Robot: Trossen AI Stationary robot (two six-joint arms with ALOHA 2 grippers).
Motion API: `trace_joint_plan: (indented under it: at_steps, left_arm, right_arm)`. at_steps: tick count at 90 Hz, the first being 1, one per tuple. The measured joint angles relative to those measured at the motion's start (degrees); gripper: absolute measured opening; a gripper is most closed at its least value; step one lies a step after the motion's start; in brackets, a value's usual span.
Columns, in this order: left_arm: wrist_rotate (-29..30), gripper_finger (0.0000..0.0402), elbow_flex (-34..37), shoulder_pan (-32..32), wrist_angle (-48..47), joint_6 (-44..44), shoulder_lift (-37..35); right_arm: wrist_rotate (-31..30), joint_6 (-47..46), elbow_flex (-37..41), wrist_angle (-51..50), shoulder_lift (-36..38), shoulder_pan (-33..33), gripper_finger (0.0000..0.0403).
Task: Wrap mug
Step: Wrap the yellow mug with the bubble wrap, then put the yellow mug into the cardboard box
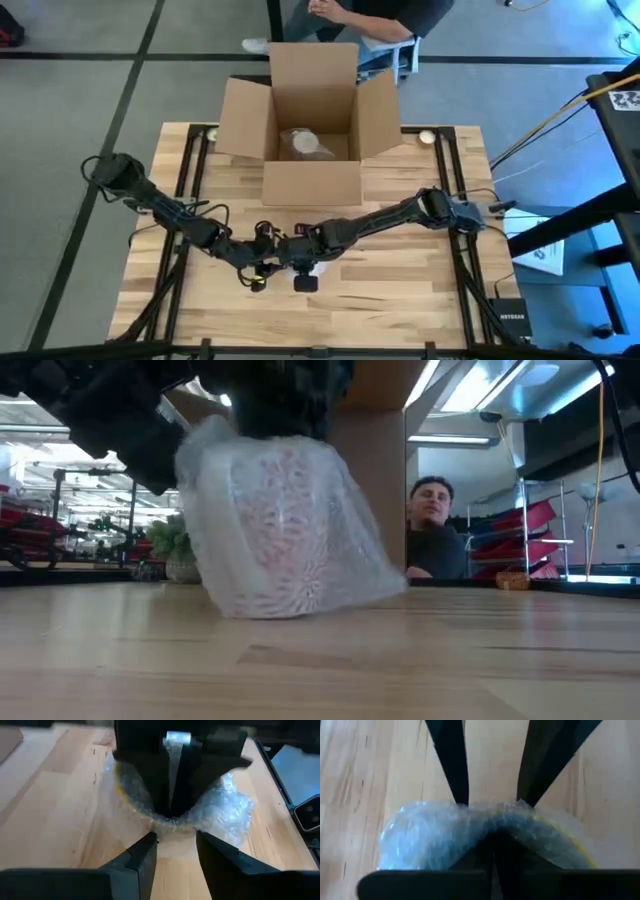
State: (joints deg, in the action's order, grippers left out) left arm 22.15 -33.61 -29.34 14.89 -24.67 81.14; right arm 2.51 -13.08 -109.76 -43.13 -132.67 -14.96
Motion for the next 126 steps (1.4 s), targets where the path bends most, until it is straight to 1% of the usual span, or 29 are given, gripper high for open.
trace_joint_plan:
  at_steps: [13, 22, 41, 53, 63, 73, 76, 81, 88, 92, 101, 109, 116, 121, 126]
  left_arm:
    - [0.0, 0.0123, 0.02, 0.04, 1.79, 0.45, 0.02]
    - [-0.24, 0.0123, 0.04, 0.22, 2.08, 0.23, 0.02]
    - [-0.26, 0.0123, 0.04, -0.07, 2.37, -0.1, 0.02]
    - [-0.2, 0.0123, -0.04, -0.07, 2.67, 0.04, 0.0]
    - [-0.2, 0.0123, -0.04, -0.07, 2.46, 0.06, 0.0]
    - [-0.41, 0.0123, -0.04, -0.07, 2.28, 0.72, 0.0]
    - [-0.52, 0.0123, -0.04, -0.07, 2.27, 0.75, 0.0]
    - [-0.6, 0.0123, -0.04, -0.07, 2.25, 0.78, 0.0]
    - [-0.63, 0.0123, -0.04, -0.09, 2.16, 0.81, -0.02]
    - [-0.76, 0.0123, -0.04, -0.08, 2.13, 0.79, -0.02]
    - [-0.76, 0.0123, -0.04, -0.09, 2.09, 0.73, -0.02]
    - [-0.76, 0.0123, -0.04, -0.07, 2.02, 0.45, -0.02]
    - [-0.77, 0.0123, -0.04, -0.07, 2.06, 0.44, -0.02]
    - [-0.76, 0.0123, -0.04, -0.07, 2.06, 0.44, -0.02]
    - [-0.76, 0.0123, -0.04, -0.09, 2.07, 0.45, -0.02]
  right_arm:
    - [1.01, 1.32, 1.31, 1.17, -0.02, 0.05, 0.0]
    - [2.02, 0.23, 1.07, 0.77, -0.04, 0.43, 0.0]
    - [3.27, -0.21, -6.26, -7.3, -0.71, 0.44, 0.0005]
    - [2.77, 0.66, -13.03, -14.59, -1.09, 0.45, 0.0041]
    - [2.03, 1.57, -18.73, -19.68, -0.98, 0.41, 0.0088]
    - [3.1, 1.85, -24.9, -28.08, -0.95, 0.41, 0.0139]
    - [3.89, 1.83, -25.09, -29.05, -0.37, 0.35, 0.0153]
    - [5.35, 1.23, -23.14, -29.48, 1.99, -0.02, 0.0173]
    - [5.3, 1.0, -22.28, -29.56, 2.82, -1.33, 0.0194]
    - [4.25, 2.36, -22.09, -29.61, 2.77, -2.37, 0.0202]
    - [-2.99, 6.61, -22.01, -25.96, 1.46, -4.25, 0.0213]
    - [-6.82, 10.25, -22.01, -25.49, 1.29, -4.57, 0.0215]
    - [-7.5, 13.3, -22.07, -23.61, 1.38, -4.48, 0.0216]
    - [-7.4, 13.81, -22.07, -22.11, 1.38, -4.29, 0.0216]
    - [-4.84, 13.49, -22.08, -21.49, 0.57, -3.93, 0.0216]
